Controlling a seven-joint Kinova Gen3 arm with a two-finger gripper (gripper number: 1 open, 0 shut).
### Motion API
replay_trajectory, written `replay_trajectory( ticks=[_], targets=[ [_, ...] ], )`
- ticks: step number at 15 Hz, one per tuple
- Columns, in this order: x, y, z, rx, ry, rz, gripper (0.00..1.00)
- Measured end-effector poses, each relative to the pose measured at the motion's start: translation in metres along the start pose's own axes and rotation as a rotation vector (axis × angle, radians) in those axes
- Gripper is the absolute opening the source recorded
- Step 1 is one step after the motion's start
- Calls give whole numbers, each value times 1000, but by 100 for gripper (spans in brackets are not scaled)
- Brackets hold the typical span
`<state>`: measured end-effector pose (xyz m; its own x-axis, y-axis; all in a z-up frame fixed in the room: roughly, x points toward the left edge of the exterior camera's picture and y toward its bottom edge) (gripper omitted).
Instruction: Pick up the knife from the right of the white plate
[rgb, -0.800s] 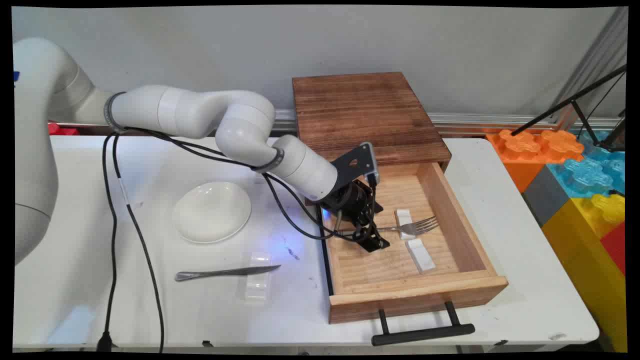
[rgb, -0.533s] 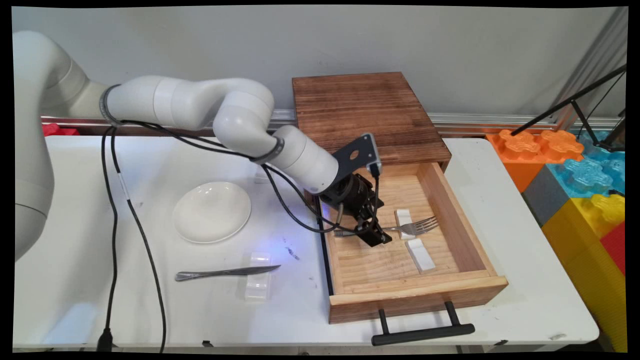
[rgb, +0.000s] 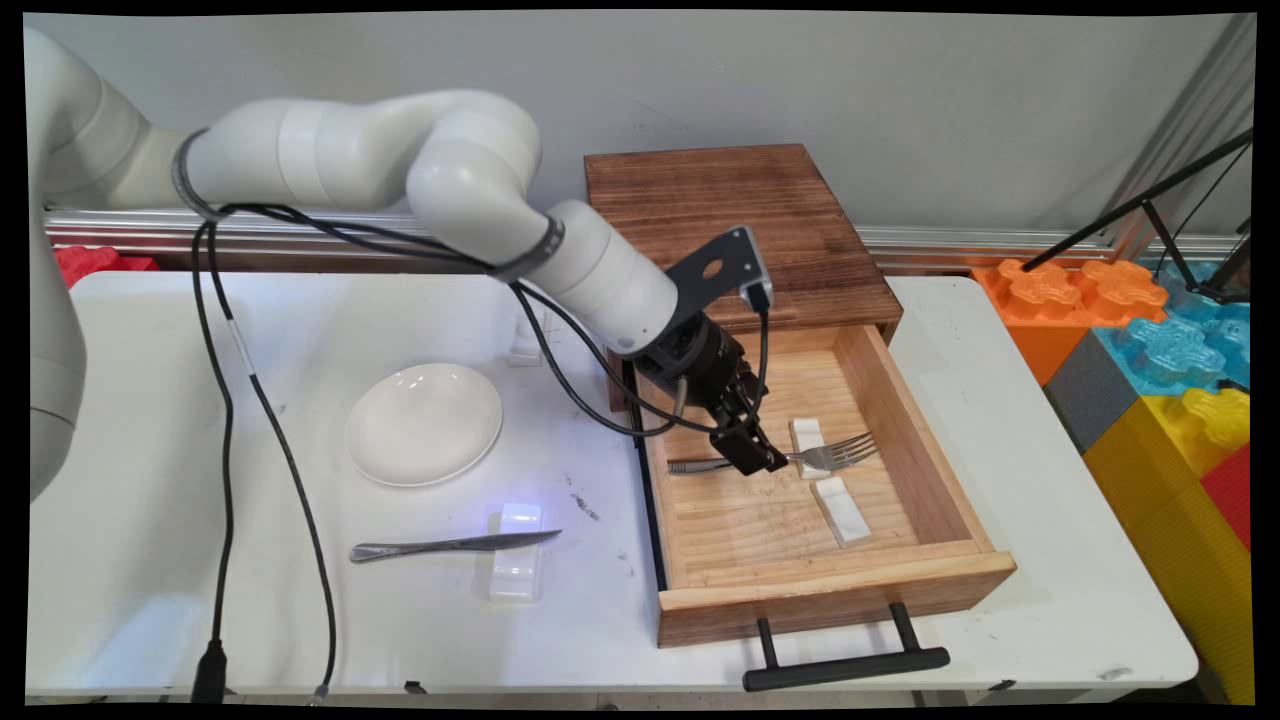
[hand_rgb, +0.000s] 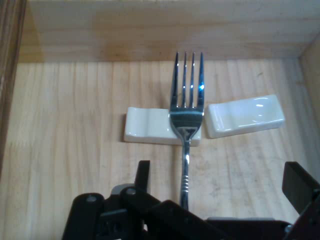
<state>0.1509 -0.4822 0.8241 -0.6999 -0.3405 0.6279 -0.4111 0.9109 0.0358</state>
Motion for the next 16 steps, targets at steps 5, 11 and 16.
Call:
replay_trajectory(
  ticks=[5, 11, 16],
  targets=[
    [14, 13, -39, 3, -44, -15, 100],
    [14, 23, -83, 32, -86, -25, 100],
    [-2, 28, -124, 56, -122, -31, 100]
  ],
)
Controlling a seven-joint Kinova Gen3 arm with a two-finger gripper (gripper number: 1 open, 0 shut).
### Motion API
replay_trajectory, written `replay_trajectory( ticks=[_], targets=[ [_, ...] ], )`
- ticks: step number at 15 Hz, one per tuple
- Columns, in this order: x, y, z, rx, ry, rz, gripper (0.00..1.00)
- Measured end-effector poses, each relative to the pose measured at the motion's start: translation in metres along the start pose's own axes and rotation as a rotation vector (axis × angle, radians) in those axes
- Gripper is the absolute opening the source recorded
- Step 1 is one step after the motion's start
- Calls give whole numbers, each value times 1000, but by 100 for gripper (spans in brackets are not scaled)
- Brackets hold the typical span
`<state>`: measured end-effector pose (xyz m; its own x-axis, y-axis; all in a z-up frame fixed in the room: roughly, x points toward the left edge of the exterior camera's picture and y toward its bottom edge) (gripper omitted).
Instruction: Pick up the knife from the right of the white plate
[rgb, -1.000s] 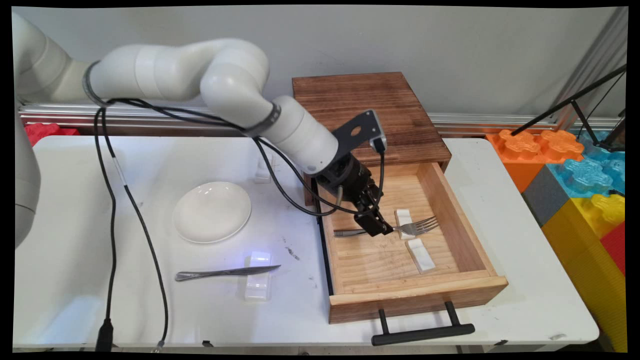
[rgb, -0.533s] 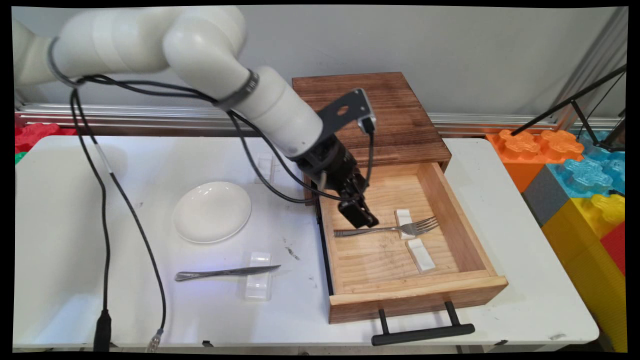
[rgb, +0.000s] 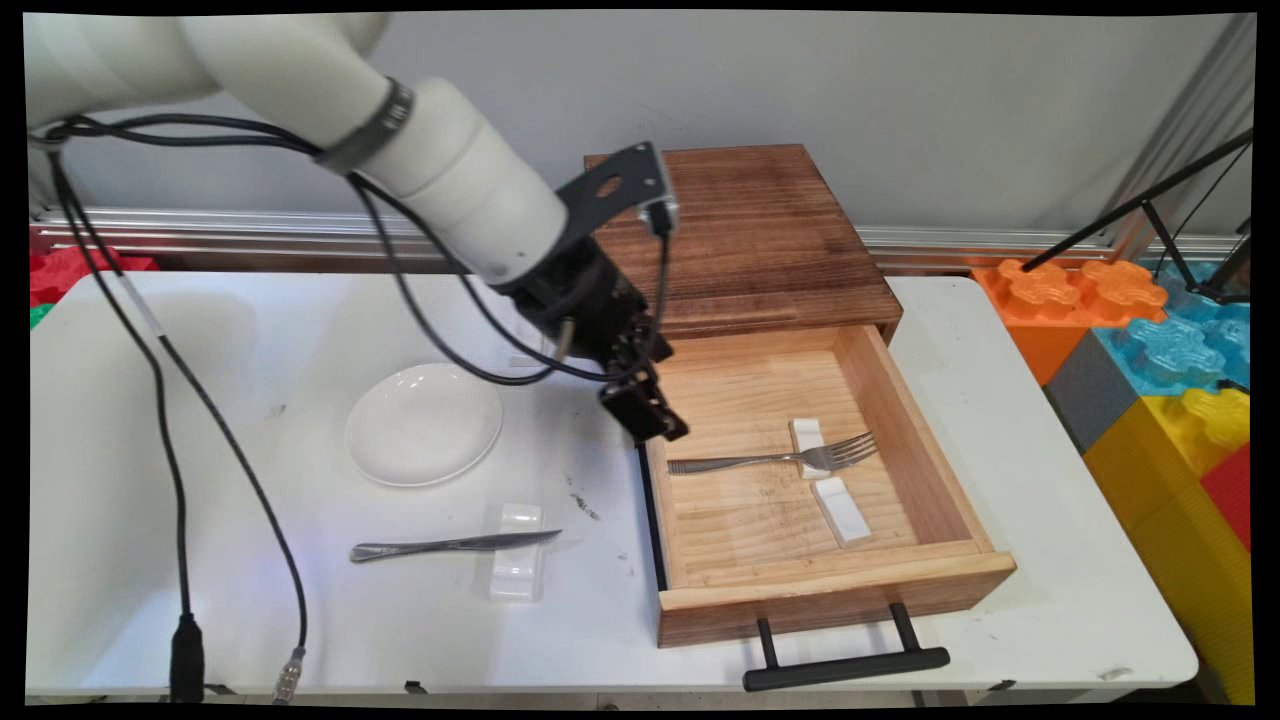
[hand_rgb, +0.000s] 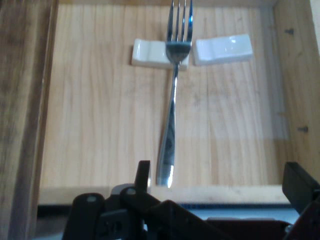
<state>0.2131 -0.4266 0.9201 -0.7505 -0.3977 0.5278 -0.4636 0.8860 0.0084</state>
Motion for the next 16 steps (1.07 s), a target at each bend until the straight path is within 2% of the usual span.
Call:
replay_trajectory(
  ticks=[9, 16],
  targets=[
    [-59, 1, -40, -5, -32, 15, 100],
    [-117, 5, -62, -15, -89, 28, 100]
  ],
)
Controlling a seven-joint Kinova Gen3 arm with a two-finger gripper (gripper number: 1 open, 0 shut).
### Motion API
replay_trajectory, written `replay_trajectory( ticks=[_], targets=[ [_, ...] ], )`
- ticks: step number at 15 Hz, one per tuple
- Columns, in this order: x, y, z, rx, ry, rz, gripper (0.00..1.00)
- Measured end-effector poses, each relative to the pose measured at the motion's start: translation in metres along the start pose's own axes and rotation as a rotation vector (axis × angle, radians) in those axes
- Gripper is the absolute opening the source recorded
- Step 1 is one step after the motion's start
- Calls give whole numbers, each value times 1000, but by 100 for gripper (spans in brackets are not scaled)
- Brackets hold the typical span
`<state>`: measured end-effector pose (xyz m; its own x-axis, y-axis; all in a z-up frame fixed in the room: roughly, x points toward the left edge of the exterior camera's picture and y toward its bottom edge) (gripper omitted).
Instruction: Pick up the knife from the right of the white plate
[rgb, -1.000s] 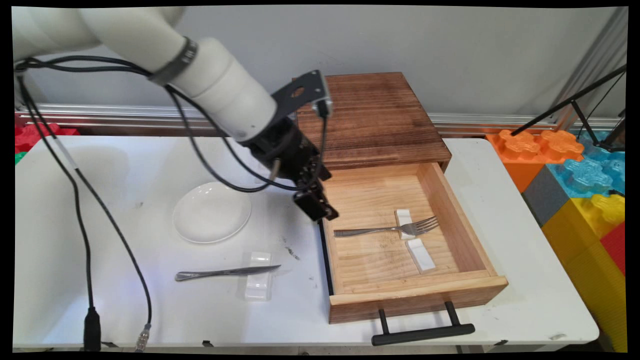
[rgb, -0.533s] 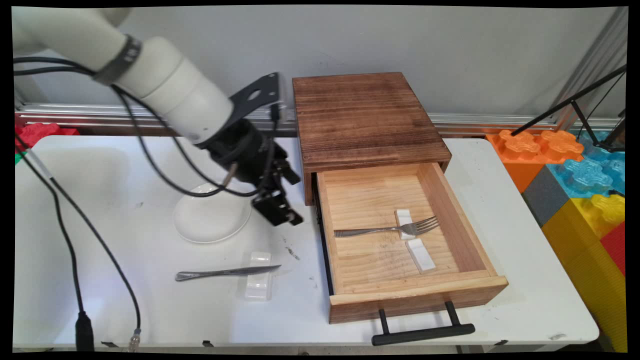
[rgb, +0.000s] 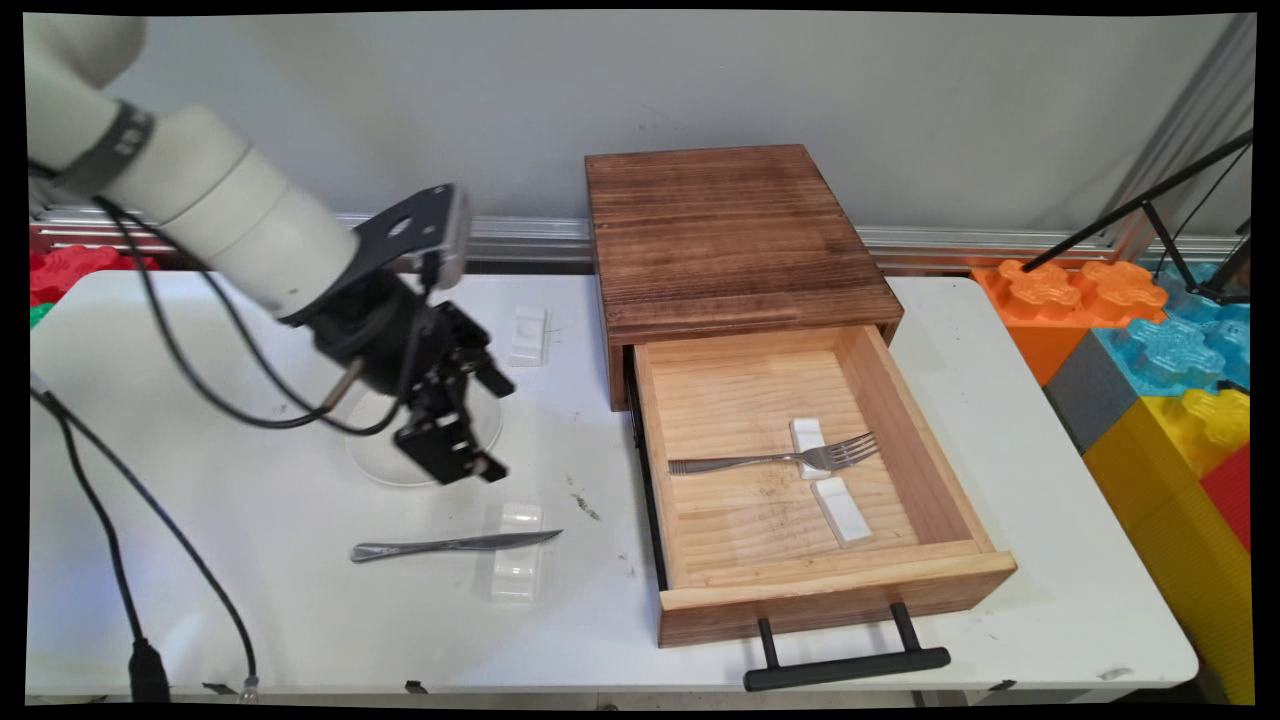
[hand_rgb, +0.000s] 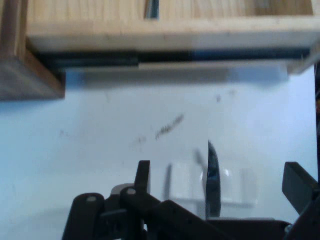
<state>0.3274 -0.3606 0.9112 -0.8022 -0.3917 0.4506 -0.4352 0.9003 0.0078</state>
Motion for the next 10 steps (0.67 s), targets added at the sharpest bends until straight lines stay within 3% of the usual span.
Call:
replay_trajectory(
  ticks=[4, 10],
  targets=[
    [-38, 2, -2, -7, -35, 20, 100],
    [-75, 3, 9, 7, -82, 48, 100]
  ],
)
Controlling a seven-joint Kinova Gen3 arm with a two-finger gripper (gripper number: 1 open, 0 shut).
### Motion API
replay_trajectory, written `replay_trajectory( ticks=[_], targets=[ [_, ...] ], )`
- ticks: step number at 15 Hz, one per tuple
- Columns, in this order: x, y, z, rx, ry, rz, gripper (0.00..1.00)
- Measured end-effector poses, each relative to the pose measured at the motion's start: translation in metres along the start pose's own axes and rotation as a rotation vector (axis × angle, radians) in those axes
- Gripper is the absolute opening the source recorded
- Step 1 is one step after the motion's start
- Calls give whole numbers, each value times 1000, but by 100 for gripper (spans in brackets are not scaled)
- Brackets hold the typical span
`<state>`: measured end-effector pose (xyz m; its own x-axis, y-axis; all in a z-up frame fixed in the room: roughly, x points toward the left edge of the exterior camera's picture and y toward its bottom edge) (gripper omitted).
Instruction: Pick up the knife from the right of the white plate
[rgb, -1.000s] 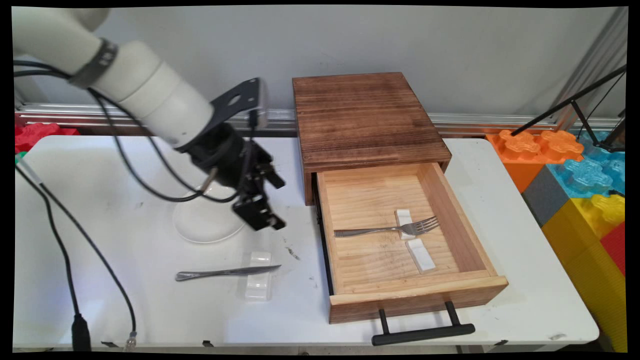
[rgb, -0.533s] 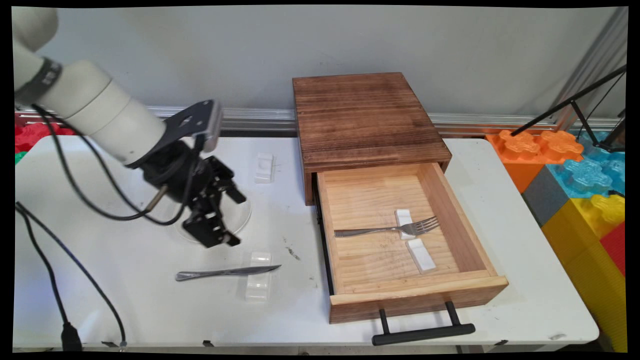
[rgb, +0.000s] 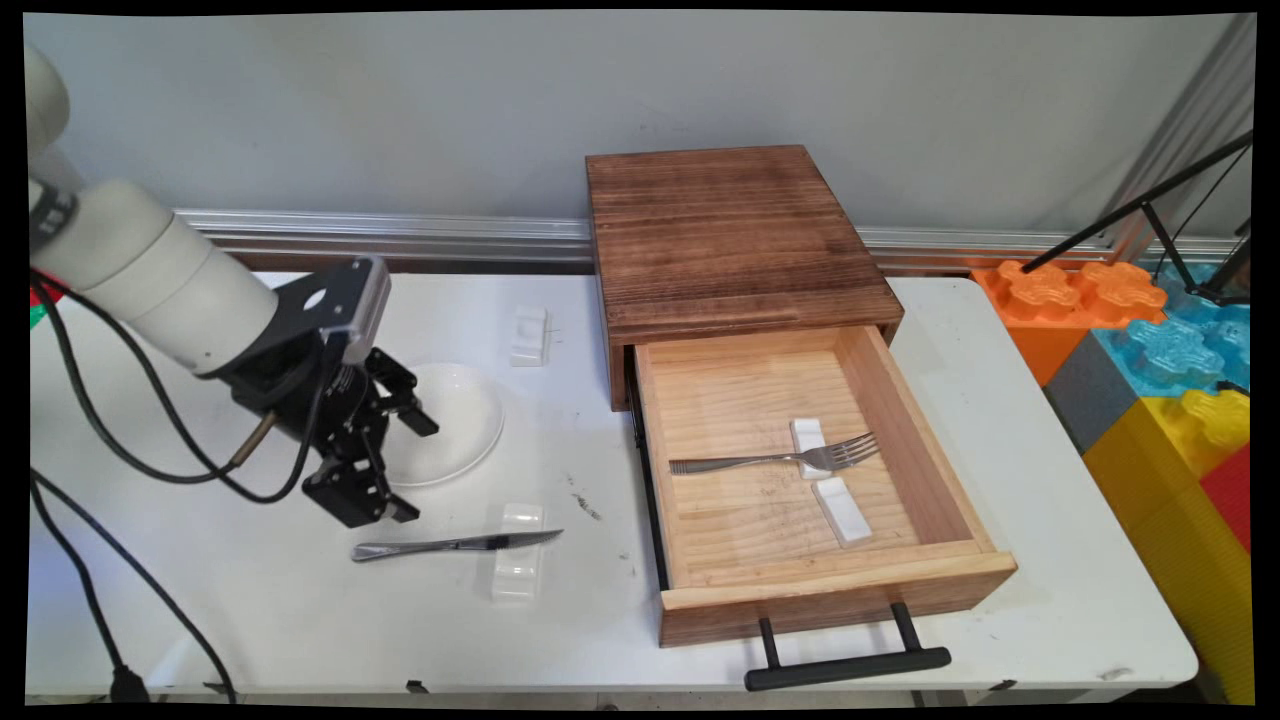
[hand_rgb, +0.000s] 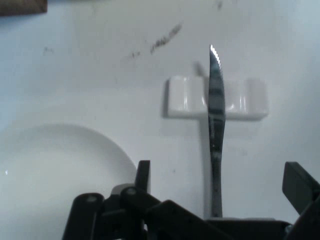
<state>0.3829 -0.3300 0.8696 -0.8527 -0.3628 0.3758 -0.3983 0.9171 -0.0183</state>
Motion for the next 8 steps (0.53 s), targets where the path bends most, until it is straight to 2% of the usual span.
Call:
replay_trajectory(
  ticks=[4, 8],
  targets=[
    [-13, 4, 16, 2, -30, 0, 100],
    [-14, 7, 35, -10, -55, -15, 100]
  ],
)
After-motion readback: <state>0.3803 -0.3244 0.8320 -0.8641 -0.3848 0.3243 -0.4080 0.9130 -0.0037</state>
